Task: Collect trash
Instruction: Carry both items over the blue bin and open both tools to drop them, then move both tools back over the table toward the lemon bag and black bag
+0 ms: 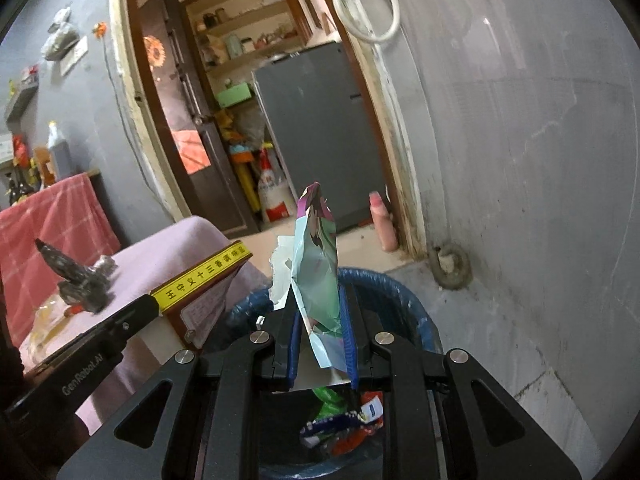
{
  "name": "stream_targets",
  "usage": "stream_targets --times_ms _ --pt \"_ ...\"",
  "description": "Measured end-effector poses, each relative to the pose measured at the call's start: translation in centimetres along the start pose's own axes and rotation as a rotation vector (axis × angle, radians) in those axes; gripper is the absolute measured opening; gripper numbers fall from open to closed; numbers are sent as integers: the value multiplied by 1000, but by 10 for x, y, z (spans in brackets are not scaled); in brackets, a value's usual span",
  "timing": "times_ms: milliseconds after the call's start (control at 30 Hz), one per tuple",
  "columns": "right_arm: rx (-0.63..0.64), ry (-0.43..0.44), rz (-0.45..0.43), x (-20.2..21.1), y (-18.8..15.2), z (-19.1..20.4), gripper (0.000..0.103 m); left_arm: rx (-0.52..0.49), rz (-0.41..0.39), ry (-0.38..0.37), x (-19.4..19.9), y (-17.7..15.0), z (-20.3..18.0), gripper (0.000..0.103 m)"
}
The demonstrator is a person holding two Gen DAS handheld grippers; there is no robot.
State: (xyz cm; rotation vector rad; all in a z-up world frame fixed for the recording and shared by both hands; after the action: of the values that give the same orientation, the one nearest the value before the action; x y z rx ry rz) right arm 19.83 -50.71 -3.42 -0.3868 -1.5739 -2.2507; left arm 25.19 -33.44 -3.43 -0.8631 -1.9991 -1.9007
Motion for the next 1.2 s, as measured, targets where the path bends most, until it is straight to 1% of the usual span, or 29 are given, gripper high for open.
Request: stream_targets --times_ms 133,300,333,367,400,467,567,633,700,767,833,867,900,933,967,1000,1033,1067,1100,1133,1167,1200 --pt "-26 -8 36 -7 -5 -5 17 -10 66 -5 -10 -6 0 2" --pt "-47 -18 78 -14 -9 -9 18 21 85 -26 -10 -6 4 3" --pt "-51 -17 81 -15 -9 -9 19 26 85 -33 -8 -5 4 4" --pt "-55 -19 83 -14 -9 -9 25 35 80 -44 -6 -4 6 6" --pt "-58 -17 80 -13 -8 -10 34 41 73 -52 -3 -2 6 12" --pt "-61 -17 72 -11 -5 -9 35 57 52 -76 4 2 8 19" --pt "-53 -22 45 -3 3 -7 35 53 6 -85 18 11 9 21" --pt "-40 -27 25 3 8 -5 37 62 -24 -85 29 17 13 27" --pt "-20 -26 -6 10 16 1 50 78 -56 -82 39 23 19 38" --pt "9 -16 -49 20 24 10 57 83 -99 -68 50 31 26 40" --pt "40 -6 -84 28 31 19 62 72 -124 -50 58 38 30 45" --pt "58 3 -108 32 35 25 71 70 -141 -36 64 42 35 52" --pt "79 12 -136 37 39 32 78 72 -150 -28 67 44 38 62" --pt "97 21 -156 40 42 38 80 77 -168 -18 73 47 44 66" --pt "113 29 -168 43 44 43 83 83 -187 -10 78 49 49 73" --pt "132 40 -180 45 47 51 85 85 -202 -2 83 50 55 78" --pt "146 53 -189 46 49 57 87 86 -221 14 89 52 62 80" --pt "155 63 -199 47 51 62 91 84 -236 31 93 54 68 85" --pt "164 77 -209 48 53 68 98 83 -247 43 96 55 72 88" --pt "169 89 -216 48 54 73 102 85 -264 60 102 57 81 92" --pt "176 104 -227 48 54 78 103 89 -279 76 107 57 89 96" --pt "185 117 -232 48 54 84 103 91 -292 88 114 55 96 97"
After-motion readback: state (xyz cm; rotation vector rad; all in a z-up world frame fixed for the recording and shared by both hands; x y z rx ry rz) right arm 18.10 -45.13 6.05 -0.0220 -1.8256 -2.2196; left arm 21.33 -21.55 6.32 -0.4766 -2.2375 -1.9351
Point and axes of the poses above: each gripper's, at about its wrist camera, not at the fingertips, and x roughly against the way its jaws point, z to its left, y to its top, the point moved 4 cm from there along -x, roughly the way its jaws point, and after that the axes turned 10 degrees about y, right-handed, at the moved point
